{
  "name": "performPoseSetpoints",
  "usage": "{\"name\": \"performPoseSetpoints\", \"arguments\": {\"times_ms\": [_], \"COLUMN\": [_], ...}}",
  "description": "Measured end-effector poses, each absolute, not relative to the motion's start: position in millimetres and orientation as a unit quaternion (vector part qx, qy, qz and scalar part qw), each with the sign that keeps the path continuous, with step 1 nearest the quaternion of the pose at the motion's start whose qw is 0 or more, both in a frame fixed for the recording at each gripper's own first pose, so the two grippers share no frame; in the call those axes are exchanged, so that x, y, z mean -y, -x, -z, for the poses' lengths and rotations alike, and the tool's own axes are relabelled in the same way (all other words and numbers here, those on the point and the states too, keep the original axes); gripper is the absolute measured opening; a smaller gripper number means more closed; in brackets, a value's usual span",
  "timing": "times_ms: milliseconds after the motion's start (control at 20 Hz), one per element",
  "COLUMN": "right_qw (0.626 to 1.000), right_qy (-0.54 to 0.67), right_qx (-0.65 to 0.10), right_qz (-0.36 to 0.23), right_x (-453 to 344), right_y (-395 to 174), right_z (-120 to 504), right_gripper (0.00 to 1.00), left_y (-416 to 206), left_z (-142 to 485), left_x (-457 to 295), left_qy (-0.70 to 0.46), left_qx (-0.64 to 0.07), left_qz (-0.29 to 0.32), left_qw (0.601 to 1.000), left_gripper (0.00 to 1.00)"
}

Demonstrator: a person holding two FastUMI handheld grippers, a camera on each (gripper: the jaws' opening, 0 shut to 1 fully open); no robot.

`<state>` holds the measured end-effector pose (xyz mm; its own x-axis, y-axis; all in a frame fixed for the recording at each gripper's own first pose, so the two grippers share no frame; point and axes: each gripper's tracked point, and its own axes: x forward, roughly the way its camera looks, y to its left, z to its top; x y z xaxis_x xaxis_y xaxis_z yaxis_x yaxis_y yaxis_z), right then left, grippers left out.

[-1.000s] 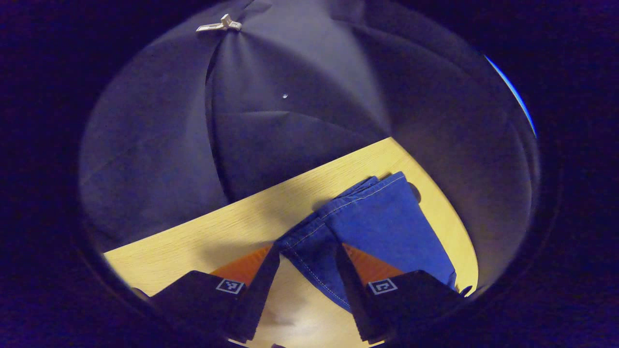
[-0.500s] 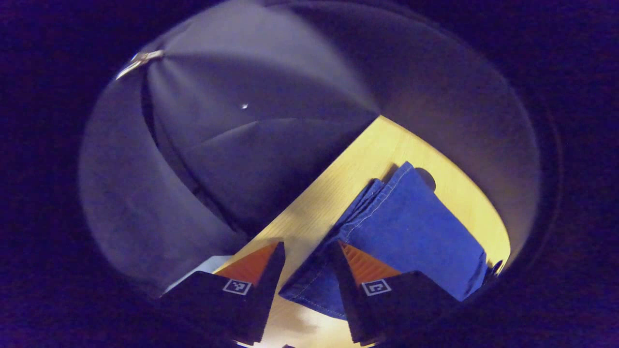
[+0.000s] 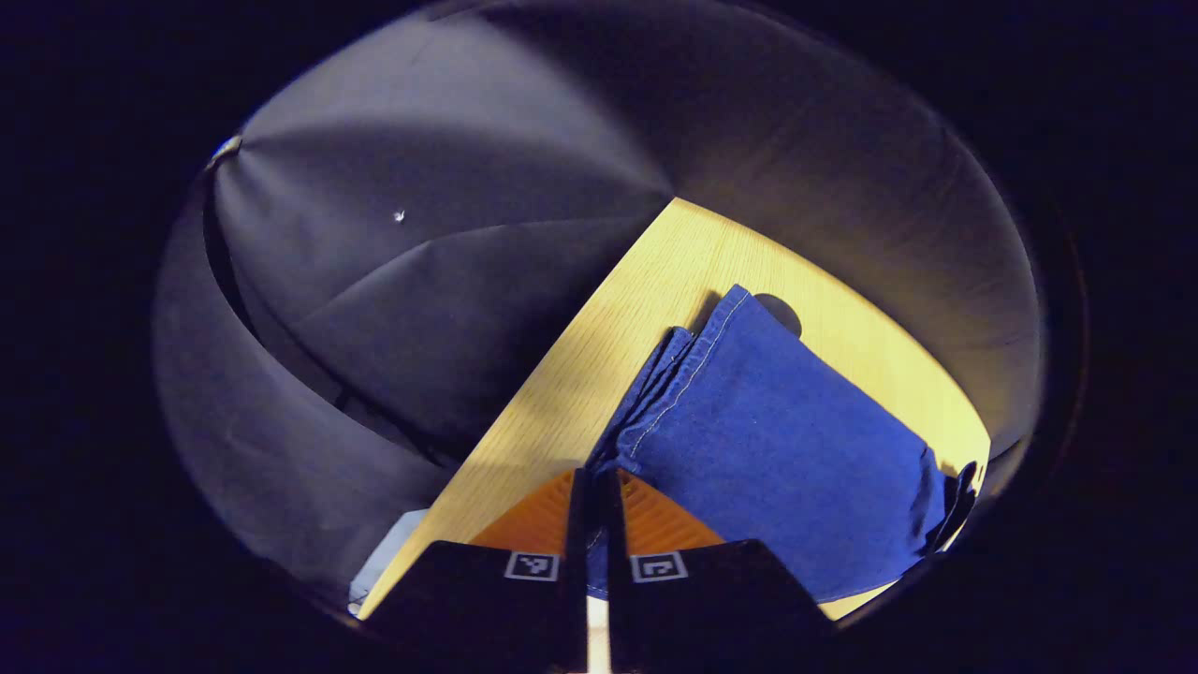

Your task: Grasp the waist and the cuffs of the jeans and fold them to make the two legs overlap; first hold the waist and fold one-third of the jeans toward the cuffs, then hold the cuffs and fold the remaining one-third in the same direction to finish folding.

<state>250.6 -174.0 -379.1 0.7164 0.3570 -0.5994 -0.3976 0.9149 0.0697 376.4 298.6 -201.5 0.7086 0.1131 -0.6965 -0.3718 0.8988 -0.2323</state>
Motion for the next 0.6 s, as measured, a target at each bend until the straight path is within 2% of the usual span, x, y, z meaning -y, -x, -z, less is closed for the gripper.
{"name": "performPoseSetpoints", "arguments": {"times_ms": [50,300,500,600], "right_qw": [0.925,0.927,0.930,0.930], "right_qy": [0.032,0.036,0.035,0.039], "right_qx": [-0.320,-0.314,-0.308,-0.308], "right_qz": [-0.204,-0.200,-0.197,-0.197], "right_x": [173.6,175.9,177.9,179.0], "right_y": [-249.6,-250.9,-248.9,-245.9], "right_z": [380.0,378.8,374.8,375.7], "right_gripper": [0.98,0.98,0.98,0.98], "left_y": [-374.0,-370.0,-380.0,-377.0], "left_z": [200.4,196.0,166.7,162.6], "left_x": [-297.6,-282.8,-271.5,-268.3], "left_qy": [0.200,0.298,0.426,0.432], "left_qx": [-0.349,-0.316,-0.226,-0.229], "left_qz": [-0.133,-0.088,-0.033,-0.021], "left_qw": [0.906,0.897,0.875,0.872], "left_gripper": [0.06,0.07,0.06,0.06]}}
